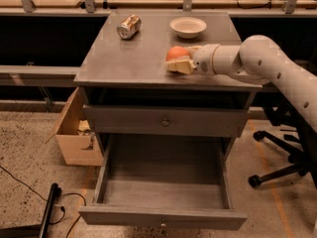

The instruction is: Place orange can into middle drawer

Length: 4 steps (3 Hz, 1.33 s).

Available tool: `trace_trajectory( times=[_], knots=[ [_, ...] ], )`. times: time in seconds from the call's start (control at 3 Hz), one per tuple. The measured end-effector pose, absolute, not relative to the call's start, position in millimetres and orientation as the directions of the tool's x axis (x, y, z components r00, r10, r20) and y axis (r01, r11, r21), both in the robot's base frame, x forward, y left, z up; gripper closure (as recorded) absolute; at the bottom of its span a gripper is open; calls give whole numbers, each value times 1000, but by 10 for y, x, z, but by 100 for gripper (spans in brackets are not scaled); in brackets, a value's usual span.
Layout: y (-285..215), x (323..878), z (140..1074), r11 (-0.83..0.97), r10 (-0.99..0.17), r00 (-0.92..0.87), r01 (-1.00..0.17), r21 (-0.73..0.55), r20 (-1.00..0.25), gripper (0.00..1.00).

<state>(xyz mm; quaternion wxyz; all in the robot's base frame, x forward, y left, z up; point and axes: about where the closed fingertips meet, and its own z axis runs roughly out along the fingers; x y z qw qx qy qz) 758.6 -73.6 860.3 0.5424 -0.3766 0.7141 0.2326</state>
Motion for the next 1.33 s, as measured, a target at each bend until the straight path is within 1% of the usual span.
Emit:
trace_trajectory(
  times=[0.33, 0.67, 1.0, 1.33],
  knots=[
    [-726, 7527, 8650, 573, -281, -109, -816, -76, -953, 63],
    [-764, 7174, 8814, 485, -314, -69, -869, -98, -947, 88],
    [-839, 6667, 8817, 394, -372, -54, -913, -104, -927, 100],
    [-895, 6229, 8579, 332, -413, -56, -939, -92, -909, 100]
  ],
)
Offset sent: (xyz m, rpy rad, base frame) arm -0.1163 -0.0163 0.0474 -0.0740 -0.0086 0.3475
